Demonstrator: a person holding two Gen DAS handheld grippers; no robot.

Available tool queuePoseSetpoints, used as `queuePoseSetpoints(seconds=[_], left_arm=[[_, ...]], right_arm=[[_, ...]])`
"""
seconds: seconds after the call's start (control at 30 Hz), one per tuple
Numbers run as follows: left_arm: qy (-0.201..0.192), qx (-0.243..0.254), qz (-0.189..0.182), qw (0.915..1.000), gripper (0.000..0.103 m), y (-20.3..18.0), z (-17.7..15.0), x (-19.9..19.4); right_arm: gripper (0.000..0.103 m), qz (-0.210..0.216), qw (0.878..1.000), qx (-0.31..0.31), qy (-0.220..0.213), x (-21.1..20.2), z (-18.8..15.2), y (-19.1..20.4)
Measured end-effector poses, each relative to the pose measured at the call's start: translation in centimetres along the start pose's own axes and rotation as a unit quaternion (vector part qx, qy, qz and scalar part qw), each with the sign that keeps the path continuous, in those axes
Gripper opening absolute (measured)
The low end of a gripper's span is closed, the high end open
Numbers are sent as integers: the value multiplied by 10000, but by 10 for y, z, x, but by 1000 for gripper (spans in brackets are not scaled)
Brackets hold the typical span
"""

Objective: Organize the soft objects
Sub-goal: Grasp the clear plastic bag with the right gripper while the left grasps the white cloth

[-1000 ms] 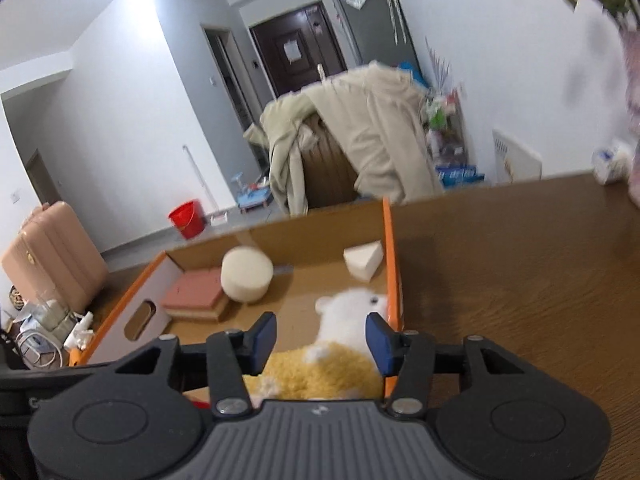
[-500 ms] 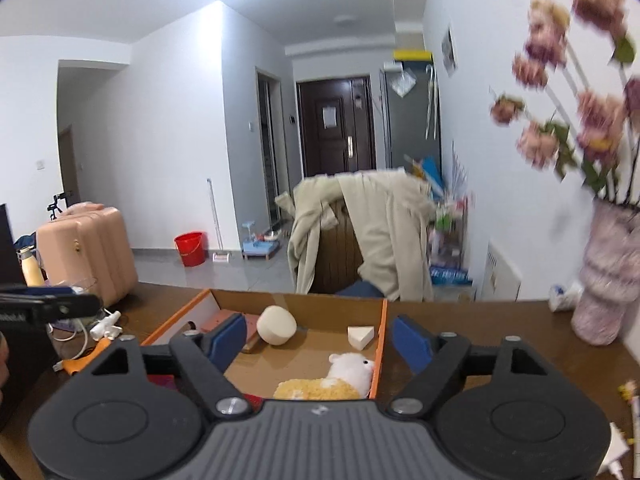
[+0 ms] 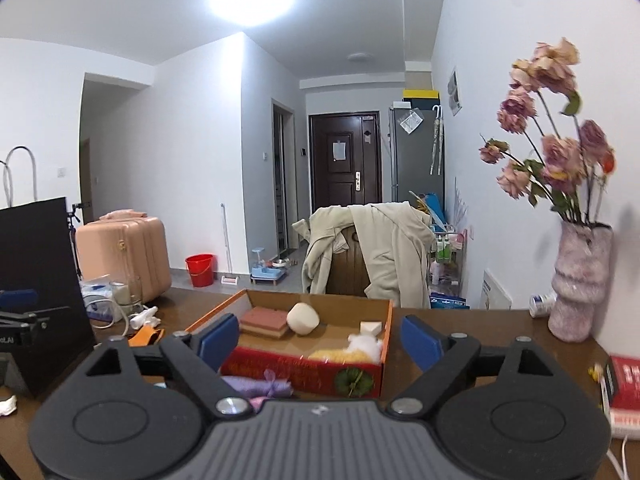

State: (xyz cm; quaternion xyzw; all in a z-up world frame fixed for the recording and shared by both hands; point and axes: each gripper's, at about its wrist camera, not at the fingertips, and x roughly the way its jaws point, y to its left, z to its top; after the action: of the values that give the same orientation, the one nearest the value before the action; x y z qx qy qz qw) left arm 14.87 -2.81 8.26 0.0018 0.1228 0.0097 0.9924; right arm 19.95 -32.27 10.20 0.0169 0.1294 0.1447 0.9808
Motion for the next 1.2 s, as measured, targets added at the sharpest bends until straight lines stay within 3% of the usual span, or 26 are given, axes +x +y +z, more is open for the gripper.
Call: queuePoseSetpoints(seconds=[0.2, 0.33, 0.47, 0.6, 0.97, 1.2], left_arm=[[106, 16, -83, 9999, 103, -11, -54, -49], [339, 111, -184, 9992, 103, -13, -80, -64], [461, -26, 18, 9989, 103, -11, -85, -61], [486, -210, 77, 9986, 103, -7, -84, -52], [1084, -391, 72, 9933, 102, -2, -89, 8], [1543, -520, -69, 9866, 79, -3, -88, 79]], right_arm=[[92, 215, 9993, -121, -278, -60, -56, 27], [92, 113, 9993, -170, -298, -88, -95, 42], [92, 357, 9993, 89, 7, -97, -122, 45], [91, 237, 9996, 5, 179, -89, -127, 47], [76, 377, 9978, 69, 533, -45, -120, 44], [70, 403, 9961, 129, 774, -5, -110, 46]])
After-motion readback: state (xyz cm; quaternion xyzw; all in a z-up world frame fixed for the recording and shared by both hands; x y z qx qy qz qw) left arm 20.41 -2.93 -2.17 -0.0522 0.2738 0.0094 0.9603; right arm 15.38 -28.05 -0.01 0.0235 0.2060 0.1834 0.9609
